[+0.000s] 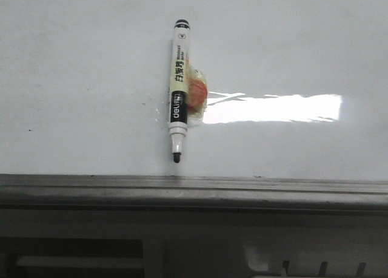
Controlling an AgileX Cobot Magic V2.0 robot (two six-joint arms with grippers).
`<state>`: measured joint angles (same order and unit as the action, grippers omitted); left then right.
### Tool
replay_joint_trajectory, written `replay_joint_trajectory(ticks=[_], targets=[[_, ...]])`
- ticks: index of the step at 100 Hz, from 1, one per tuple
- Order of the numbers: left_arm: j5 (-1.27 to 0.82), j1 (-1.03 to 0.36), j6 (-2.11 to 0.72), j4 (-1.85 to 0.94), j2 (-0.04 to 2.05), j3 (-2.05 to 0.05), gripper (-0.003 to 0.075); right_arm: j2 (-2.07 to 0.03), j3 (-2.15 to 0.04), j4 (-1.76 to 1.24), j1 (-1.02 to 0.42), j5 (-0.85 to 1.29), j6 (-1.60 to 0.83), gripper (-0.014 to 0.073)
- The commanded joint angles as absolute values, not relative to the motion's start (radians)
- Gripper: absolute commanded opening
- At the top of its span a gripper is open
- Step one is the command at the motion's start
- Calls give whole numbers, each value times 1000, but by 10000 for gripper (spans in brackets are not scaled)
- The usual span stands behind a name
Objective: Write number 6 on whiteboard
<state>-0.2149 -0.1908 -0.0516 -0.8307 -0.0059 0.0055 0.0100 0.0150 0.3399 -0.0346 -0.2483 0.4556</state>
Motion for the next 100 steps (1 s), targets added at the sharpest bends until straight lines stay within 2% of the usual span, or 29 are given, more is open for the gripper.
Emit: replay_joint_trajectory(ticks=[1, 22, 37, 54, 72, 79, 82, 89, 94, 100], targets=[[-149, -190, -44, -923, -36, 49, -19, 31, 38, 244, -36, -305, 534, -64], [-140, -190, -50, -961, -36, 17, -19, 31, -41, 41, -36, -149, 576, -64], [-204, -190, -80, -800, 3, -108, -19, 11, -228, 39, -38, 217, 572, -64], [-387, -190, -116, -539, 195, -308, -19, -91, -421, 13, -38, 549, 368, -64], [-574, -190, -282, -530, 437, -472, -12, -203, -550, -78, -47, 715, 180, -60], [-595, -192, -284, -574, 516, -506, 48, -214, -566, -103, -71, 710, 178, -20], [-595, -199, -300, -619, 548, -515, 104, -216, -568, -112, -80, 708, 178, 12], [-592, -229, -405, -729, 606, -530, 248, -226, -569, -119, -101, 704, 178, 137], [-592, -258, -483, -811, 644, -537, 348, -236, -569, -119, -114, 704, 178, 263], [-584, -301, -559, -906, 689, -539, 421, -245, -569, -119, -131, 706, 178, 372]])
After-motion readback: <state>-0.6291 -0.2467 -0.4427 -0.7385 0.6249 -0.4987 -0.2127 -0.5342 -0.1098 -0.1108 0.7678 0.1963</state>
